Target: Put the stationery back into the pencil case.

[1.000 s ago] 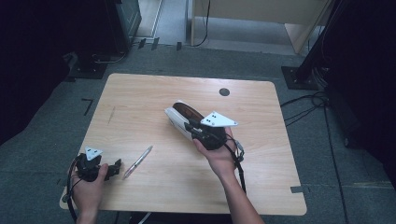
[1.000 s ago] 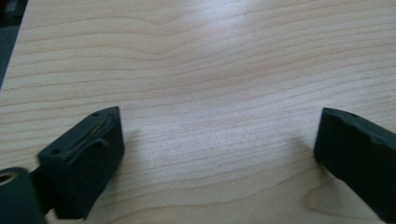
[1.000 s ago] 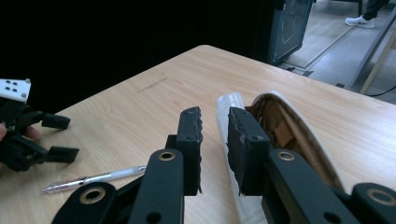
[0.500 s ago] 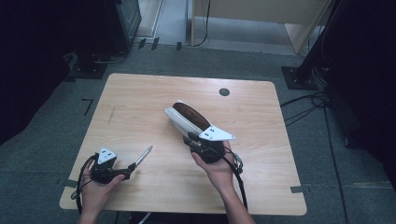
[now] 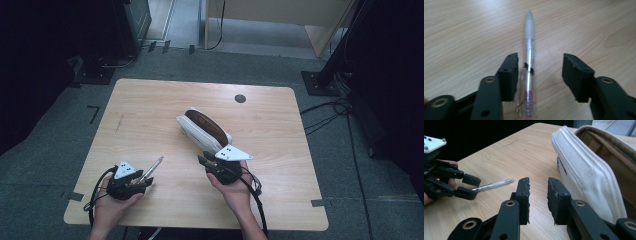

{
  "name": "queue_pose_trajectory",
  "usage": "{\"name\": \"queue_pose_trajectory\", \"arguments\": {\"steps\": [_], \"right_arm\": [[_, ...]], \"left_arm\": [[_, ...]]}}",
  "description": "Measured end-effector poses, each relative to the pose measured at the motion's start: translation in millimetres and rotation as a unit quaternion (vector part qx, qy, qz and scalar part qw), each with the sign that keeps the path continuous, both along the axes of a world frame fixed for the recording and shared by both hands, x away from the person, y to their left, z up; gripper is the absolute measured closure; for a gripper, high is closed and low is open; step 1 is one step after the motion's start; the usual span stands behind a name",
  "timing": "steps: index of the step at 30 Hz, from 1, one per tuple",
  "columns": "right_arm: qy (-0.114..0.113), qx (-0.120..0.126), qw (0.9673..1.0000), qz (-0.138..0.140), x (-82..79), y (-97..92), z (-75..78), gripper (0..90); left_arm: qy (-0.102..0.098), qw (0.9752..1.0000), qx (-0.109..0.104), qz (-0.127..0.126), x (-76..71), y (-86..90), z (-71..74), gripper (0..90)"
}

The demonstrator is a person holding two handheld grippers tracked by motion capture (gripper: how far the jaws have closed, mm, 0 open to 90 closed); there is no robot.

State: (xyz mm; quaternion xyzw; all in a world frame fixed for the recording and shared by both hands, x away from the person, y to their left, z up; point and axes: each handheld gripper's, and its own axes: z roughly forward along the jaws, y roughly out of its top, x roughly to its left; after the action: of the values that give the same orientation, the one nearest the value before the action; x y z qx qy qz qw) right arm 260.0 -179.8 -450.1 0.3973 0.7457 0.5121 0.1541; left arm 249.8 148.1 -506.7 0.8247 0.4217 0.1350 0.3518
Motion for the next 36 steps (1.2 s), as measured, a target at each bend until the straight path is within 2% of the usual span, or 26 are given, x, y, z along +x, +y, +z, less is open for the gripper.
{"name": "queue_pose_trajectory", "arguments": {"steps": [6, 11, 16, 24, 29, 36], "right_arm": [[0.007, 0.004, 0.9999, -0.011, -5.4, -6.3, -8.2, 71.2], [0.01, 0.003, 0.9998, -0.016, -8.5, -10.0, -13.5, 71.1], [0.012, 0.002, 0.9998, -0.017, -10.9, -11.3, -16.6, 71.1], [0.019, 0.003, 0.9996, -0.021, -13.9, -12.7, -21.6, 71.1], [0.02, 0.002, 0.9996, -0.02, -15.1, -12.6, -25.1, 71.2], [0.026, -0.004, 0.9995, -0.018, -18.2, -10.0, -30.6, 71.2]], "left_arm": [[-0.001, 0.9998, 0.015, -0.012, -0.7, -6.3, -1.2, 69.1], [-0.003, 0.9997, 0.016, -0.016, -0.9, -8.1, -1.2, 77.6], [-0.006, 0.9994, 0.021, -0.026, -2.0, -13.7, -1.0, 78.2], [-0.008, 0.9993, 0.006, -0.038, -3.1, -19.3, -0.4, 78.5], [-0.006, 0.998, 0.006, -0.063, -5.3, -28.3, -0.9, 78.6], [-0.006, 0.9949, 0.003, -0.101, -9.6, -43.0, -1.3, 78.6]]}}
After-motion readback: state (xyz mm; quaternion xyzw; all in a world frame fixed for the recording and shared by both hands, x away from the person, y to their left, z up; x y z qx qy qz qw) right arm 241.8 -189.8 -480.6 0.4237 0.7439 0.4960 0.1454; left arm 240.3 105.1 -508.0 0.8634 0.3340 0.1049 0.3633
